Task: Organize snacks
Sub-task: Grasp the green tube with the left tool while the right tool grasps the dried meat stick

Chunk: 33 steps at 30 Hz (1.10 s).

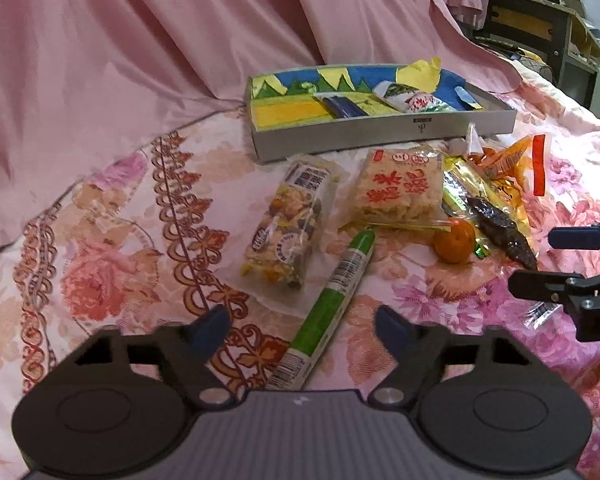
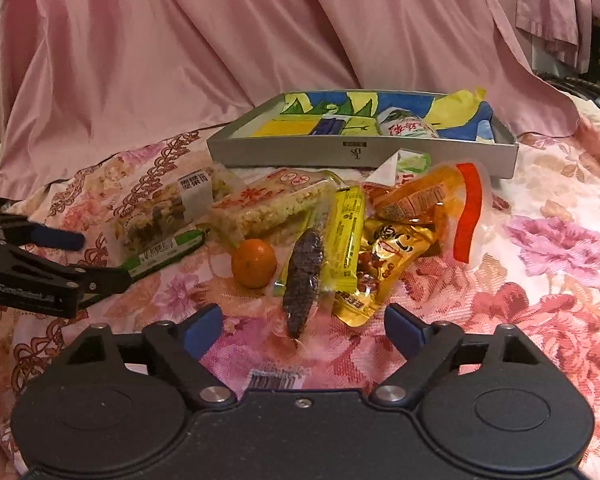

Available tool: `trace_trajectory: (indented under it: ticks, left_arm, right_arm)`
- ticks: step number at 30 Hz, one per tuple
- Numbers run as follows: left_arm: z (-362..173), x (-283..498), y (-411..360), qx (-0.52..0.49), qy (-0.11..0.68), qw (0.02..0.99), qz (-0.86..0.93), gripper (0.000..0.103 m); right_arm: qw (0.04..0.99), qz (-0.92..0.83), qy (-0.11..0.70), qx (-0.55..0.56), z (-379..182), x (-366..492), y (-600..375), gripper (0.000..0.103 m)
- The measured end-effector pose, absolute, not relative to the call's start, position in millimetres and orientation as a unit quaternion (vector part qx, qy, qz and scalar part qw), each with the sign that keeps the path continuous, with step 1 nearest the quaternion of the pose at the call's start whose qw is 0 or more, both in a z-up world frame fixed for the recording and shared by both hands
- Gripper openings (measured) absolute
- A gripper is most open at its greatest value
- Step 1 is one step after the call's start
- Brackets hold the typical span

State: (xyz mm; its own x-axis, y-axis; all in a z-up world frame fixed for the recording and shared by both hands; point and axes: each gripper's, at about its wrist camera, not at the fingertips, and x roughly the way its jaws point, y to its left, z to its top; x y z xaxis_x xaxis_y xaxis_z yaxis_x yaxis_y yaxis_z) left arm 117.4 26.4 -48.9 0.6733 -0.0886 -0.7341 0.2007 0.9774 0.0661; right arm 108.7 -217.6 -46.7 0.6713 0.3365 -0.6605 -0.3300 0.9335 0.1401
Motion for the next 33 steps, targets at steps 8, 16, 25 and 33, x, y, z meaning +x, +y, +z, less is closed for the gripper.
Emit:
trace_trajectory:
  ticks: [8,16,25,33]
  left_arm:
    - [-59,122,22,0.062,0.433,0.896,-0.081,0.039]
    - [-55,122,17,-0.005,0.47,0.879,-0.079,0.022]
    - [-55,121,9,-0.046,0.486,0.868,-0.092,0.022]
    - [-57,138,6,-0.045,0.475,0.876,-0.071,0.036]
  right_arm:
    - [0.905,0.2,0.373,0.034,-52,114,-217,0.053]
    - [0.9,0.197,0.384,0.056,-51,112,-224,0.023]
    - [0.882,0.21,0.414,0.076,-48,102,-233,0.029]
    - [0.882,0.208,0.406,0.119,-58,117,-238,0.037]
